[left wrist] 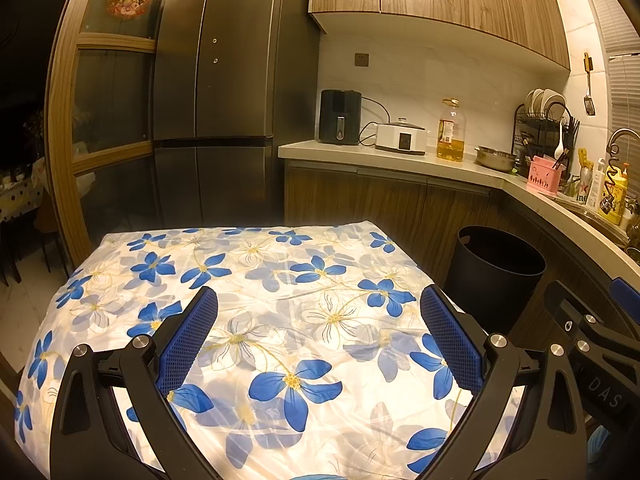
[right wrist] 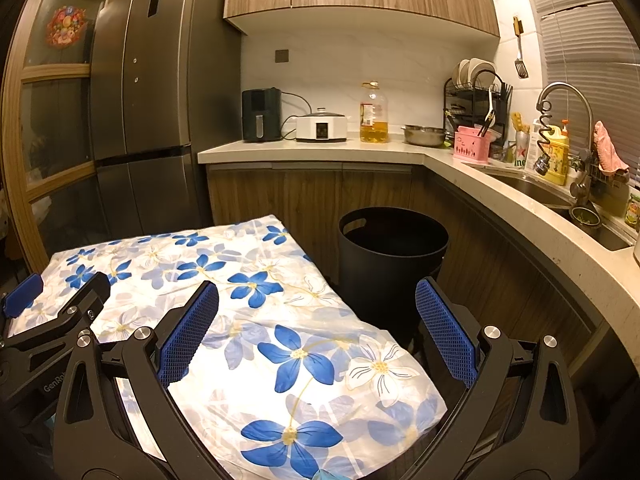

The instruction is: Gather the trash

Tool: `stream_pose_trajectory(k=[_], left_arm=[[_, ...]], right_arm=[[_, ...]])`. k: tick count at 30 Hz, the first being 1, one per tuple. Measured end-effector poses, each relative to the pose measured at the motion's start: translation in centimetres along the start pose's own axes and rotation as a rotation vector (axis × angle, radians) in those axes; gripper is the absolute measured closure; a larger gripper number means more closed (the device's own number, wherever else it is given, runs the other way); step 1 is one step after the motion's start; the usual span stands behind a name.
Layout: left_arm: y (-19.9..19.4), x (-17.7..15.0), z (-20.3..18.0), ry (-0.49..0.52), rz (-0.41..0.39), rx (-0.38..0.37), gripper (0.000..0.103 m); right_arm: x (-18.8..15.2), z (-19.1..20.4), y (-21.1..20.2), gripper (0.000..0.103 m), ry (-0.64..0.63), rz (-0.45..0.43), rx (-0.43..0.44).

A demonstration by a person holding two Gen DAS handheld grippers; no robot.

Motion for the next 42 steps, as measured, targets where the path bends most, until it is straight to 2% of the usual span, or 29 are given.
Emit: stream_pose_trajectory(k=[28,35,42], left_arm=[[0.26,-0.19,-0.23,0.014,0.001,-0.011,0.006],[0.58,-0.2,0.05,0.021,0.01,-0.007,0.021],[0.74,-0.21,0.28,0.03,0.01,0.004,0.021]], right_arm=[[-0.17,-0.71,0.17,0.005,0.005,0.0,-0.012],[-0.21,-0.86,0.14,0.005,0.007,-0.002,-0.014],[-0.31,-0.85,0.12,0.005,0.009,0.002,-0.019]])
Point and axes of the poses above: each gripper's, at about its wrist camera, not at the fingertips, and y roughly the way its jaws point, z to its left, x to its top, the point moved 1 cm from there along y, roughly the way its jaws point, and after that the axes turned 6 degrees about -z, right-handed, at the moved point
